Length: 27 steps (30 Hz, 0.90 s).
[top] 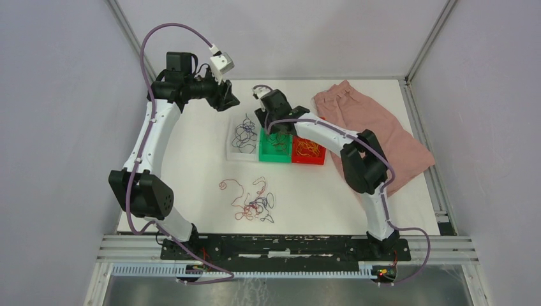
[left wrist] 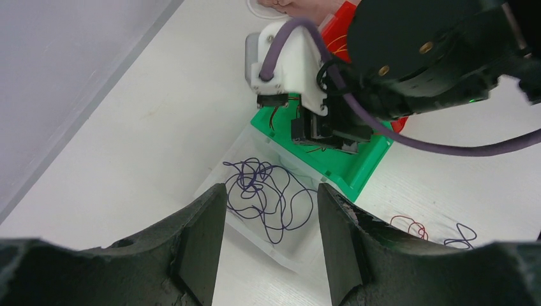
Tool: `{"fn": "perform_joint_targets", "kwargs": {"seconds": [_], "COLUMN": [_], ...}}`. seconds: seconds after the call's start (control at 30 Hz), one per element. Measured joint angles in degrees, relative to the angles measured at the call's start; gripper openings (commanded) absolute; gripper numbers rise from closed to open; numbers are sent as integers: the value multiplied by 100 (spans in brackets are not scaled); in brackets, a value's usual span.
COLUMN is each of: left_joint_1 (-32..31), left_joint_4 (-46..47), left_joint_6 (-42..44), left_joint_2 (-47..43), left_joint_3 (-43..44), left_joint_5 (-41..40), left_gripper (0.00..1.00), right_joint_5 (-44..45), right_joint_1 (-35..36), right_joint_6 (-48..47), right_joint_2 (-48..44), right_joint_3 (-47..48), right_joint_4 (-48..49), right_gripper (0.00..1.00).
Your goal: Untangle the cables
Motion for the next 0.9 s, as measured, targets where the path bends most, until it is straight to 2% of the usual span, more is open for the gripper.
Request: {"fn": "perform_joint_targets", "kwargs": {"seconds": [0.07,0.3,0.5,0.63,0.8,0.9], "left_joint_1": [0,0,0,0,0,0], "left_joint_4": [0,-2,0,0,-2,-2], "left_joint_6": [0,0,0,0,0,0], "left_joint_2": [-4,-131,-205,-205,-205,-205], "left_joint_3": [0,-11,-11,-20,-26,-26], "left_joint_5": [35,55,68,79,79,79], "left_gripper": [62,62,62,62,62,62], "right_joint_5": [-81,-402,-444,-479,-966,-1307], "right_joint_1": [-2,-70,-181,-229,-240,-251], "right_joint_6": [-4,31,326,629,697,627], "right_joint_2": [-310,-1292,-2057,-2741,-3491,-3585], "right_joint_3": [-7,-208,-1268,-2433,-3591,-3871], "right_joint_4": [-28,-168,-330,-352,-199,-177], "right_gripper": [58,62,60,58,56,57]}}
